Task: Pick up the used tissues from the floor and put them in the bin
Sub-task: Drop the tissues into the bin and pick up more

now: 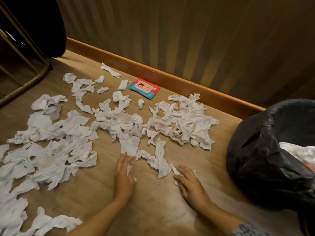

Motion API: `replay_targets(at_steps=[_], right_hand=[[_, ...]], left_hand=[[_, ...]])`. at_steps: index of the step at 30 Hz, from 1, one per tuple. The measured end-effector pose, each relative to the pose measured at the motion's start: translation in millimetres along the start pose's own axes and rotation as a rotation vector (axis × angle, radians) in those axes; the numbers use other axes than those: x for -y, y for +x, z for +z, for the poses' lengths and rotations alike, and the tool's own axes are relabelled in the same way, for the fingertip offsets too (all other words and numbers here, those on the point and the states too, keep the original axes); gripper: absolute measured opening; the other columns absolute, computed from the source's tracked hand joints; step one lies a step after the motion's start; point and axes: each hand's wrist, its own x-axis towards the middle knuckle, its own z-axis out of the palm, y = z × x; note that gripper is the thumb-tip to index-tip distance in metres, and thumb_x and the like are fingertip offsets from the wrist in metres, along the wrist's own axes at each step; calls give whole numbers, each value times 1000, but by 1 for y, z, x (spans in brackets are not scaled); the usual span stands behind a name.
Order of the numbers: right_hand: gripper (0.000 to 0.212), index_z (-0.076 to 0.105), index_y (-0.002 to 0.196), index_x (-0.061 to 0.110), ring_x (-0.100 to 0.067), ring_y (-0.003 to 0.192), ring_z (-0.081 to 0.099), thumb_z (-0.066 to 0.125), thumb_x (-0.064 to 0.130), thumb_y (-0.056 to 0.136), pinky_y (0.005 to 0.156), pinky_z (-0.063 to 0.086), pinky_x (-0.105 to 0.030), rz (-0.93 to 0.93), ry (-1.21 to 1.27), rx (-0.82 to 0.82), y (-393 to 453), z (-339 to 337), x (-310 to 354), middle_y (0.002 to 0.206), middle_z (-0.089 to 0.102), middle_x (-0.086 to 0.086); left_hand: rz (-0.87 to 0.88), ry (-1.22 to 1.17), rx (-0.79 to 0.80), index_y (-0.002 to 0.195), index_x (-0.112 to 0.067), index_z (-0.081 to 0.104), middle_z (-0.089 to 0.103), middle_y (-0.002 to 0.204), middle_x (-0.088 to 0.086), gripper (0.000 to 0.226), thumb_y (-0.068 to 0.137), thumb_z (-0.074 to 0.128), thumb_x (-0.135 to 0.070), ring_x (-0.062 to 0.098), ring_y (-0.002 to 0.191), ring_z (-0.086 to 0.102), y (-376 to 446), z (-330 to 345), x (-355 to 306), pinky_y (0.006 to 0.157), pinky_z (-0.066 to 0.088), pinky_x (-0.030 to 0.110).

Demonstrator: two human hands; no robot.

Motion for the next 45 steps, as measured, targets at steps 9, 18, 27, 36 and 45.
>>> replay_targets(at_steps=[9,18,27,36,45], right_hand=[[27,68,115,9,-14,114,54,57,7,91,101,38,-16,-16,152,-335,82,-21,32,120,62,-5],[50,61,124,24,-30,132,45,43,59,93,115,3,-58,-175,-264,53,92,35,48,135,58,2],[24,55,85,15,-16,104,49,74,28,79,83,46,-32,-126,106,-35,50,43,31,108,49,5],[59,54,125,18,-26,127,39,70,13,68,91,46,-31,-44,38,-54,180,13,63,146,37,-9],[53,59,119,14,-29,119,48,79,23,71,92,39,-37,-208,-151,138,160,46,33,130,54,-7]], left_hand=[[23,256,6,134,-24,50,11,161,6,76,73,42,21,22,147,-13,100,21,1,116,-7,58],[249,280,131,103,-20,62,51,106,-3,39,86,55,-53,11,105,44,38,-8,46,89,40,19],[189,60,-25,103,-16,69,64,93,-5,30,79,57,-29,-5,88,58,12,-37,50,73,48,11],[360,72,88,75,-15,71,53,136,4,6,75,65,-15,20,137,37,91,-9,22,112,32,31],[313,202,125,83,-17,58,55,82,-7,17,80,73,-24,3,80,48,51,-22,55,70,45,23]])
